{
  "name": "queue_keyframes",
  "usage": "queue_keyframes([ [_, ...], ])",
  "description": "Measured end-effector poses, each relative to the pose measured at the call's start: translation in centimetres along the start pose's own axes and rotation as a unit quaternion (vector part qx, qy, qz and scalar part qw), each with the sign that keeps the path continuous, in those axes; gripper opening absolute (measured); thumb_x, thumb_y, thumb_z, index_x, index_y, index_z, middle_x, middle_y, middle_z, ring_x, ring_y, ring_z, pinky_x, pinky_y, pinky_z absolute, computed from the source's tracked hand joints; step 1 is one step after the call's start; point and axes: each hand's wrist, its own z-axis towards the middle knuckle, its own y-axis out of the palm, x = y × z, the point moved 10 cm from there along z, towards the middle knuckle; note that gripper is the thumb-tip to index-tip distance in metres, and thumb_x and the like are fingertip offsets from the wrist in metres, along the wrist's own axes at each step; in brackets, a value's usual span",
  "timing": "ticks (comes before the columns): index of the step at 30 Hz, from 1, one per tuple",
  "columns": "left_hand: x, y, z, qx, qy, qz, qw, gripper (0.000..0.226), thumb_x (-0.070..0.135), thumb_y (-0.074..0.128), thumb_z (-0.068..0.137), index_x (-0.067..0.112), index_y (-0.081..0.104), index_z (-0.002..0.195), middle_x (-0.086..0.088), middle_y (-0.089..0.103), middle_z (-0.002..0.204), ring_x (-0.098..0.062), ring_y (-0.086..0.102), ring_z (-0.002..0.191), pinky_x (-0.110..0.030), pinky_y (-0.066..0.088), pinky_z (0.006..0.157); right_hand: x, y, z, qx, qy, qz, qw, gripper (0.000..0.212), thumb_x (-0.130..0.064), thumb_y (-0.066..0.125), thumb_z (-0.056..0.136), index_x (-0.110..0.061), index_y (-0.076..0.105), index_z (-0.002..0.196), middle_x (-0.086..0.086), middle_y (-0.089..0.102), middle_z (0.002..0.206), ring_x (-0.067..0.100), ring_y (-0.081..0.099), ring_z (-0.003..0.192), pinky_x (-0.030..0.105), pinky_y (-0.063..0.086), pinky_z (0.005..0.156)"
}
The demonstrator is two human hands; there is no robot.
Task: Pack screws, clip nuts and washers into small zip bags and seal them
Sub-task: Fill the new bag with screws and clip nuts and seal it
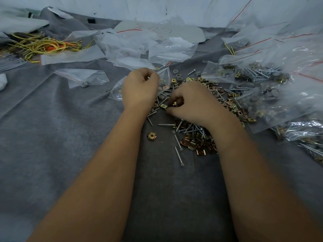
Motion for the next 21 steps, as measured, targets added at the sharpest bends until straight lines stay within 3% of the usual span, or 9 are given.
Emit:
queue_keyframes([
  [3,0.0,0.0,0.1,0.001,-0.001,0.004,1.000,0.019,0.021,0.054,0.083,0.016,0.072,0.078,0.015,0.044,0.037,-0.003,0.037,0.037,-0.023,0.026,0.045,-0.8,0.2,0.1,0.011,-0.015,-0.052,0.998,0.018,-0.040,0.070,0.083,-0.029,0.075,0.097,-0.001,0.061,0.093,0.020,0.053,0.096,0.030,0.041,0.079],
  [9,0.1,0.1,0.1,-0.003,0.005,-0.001,1.000,0.019,0.020,0.054,0.083,0.014,0.071,0.077,0.014,0.042,0.037,-0.004,0.036,0.037,-0.023,0.028,0.046,-0.4,0.0,-0.2,0.003,0.001,-0.027,1.000,0.012,-0.025,0.072,0.078,-0.022,0.070,0.090,0.001,0.062,0.097,0.021,0.054,0.097,0.037,0.047,0.084],
  [15,0.1,0.2,0.1,-0.004,0.007,-0.002,1.000,0.019,0.020,0.054,0.082,0.014,0.072,0.078,0.015,0.043,0.038,-0.004,0.036,0.038,-0.025,0.028,0.050,0.4,-0.3,-0.3,0.022,0.018,0.109,0.994,0.017,-0.008,0.068,0.078,-0.021,0.071,0.089,-0.003,0.064,0.079,0.009,0.058,0.073,0.024,0.048,0.066],
  [18,0.1,0.2,0.2,-0.006,0.007,0.001,1.000,0.019,0.020,0.054,0.083,0.015,0.072,0.078,0.014,0.043,0.038,-0.004,0.036,0.037,-0.025,0.028,0.050,0.4,0.0,-0.1,0.015,0.012,0.114,0.993,0.020,-0.009,0.064,0.084,-0.019,0.075,0.097,-0.005,0.062,0.074,0.004,0.053,0.066,0.017,0.041,0.060],
  [21,0.1,0.2,0.1,-0.007,0.008,0.002,1.000,0.020,0.020,0.054,0.084,0.016,0.073,0.079,0.015,0.044,0.038,-0.003,0.037,0.038,-0.025,0.028,0.050,0.7,0.1,0.0,0.014,0.018,0.149,0.989,0.021,-0.013,0.061,0.092,-0.018,0.074,0.107,-0.017,0.056,0.072,-0.006,0.052,0.063,0.002,0.033,0.053],
])
